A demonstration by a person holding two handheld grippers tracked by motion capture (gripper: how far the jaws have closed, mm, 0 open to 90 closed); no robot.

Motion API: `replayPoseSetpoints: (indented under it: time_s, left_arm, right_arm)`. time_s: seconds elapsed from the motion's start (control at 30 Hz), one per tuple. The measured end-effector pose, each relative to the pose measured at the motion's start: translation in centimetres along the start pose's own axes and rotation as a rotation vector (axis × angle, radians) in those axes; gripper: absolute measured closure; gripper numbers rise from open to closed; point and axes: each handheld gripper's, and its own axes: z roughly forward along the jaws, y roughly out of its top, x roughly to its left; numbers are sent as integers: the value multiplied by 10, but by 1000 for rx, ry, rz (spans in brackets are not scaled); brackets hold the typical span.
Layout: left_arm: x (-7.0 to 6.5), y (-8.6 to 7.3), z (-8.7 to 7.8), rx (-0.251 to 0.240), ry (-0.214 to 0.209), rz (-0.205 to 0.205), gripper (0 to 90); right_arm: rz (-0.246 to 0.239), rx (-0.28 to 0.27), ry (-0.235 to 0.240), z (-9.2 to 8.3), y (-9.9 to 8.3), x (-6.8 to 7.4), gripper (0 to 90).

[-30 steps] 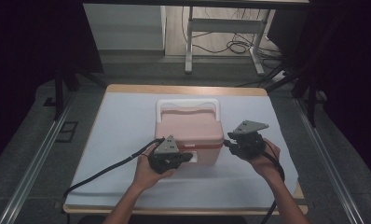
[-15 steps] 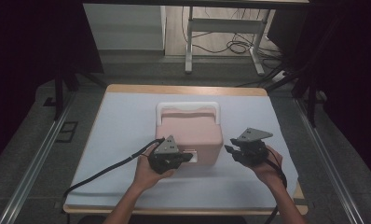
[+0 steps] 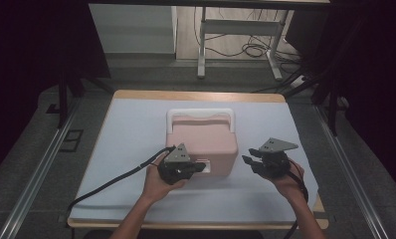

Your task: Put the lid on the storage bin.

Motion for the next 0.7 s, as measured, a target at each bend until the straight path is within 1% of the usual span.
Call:
replayPoseSetpoints:
  time_s: [0.13,0.2,0.27,0.37,0.43,0.5,0.67,0.7]
  left_arm:
    - [-1,1,-2,-10,-9,0,852]
    - [-2,2,-5,-6,-19,-4,825]
    - [-3,3,-9,-6,-6,6,797]
    - [-5,5,-17,-25,-6,14,773]
    - [-7,5,-24,-35,6,14,748]
    - [-8,3,-30,-33,28,11,711]
    - [-10,-9,-44,-18,62,-4,661]
    - [-10,-12,-48,-20,71,-13,654]
  right_arm:
    - [10,-4,0,0,-5,-2,626]
    - [13,-3,-1,0,-7,-3,625]
    - [17,-6,-1,-2,-10,-4,625]
    - [29,-10,-2,-3,-14,-6,623]
    - [39,-9,-6,-4,-17,-7,618]
    - [43,-10,-6,-4,-20,-9,617]
    - [61,-15,-6,-6,-27,-13,612]
    - [64,-16,-6,-5,-28,-13,610]
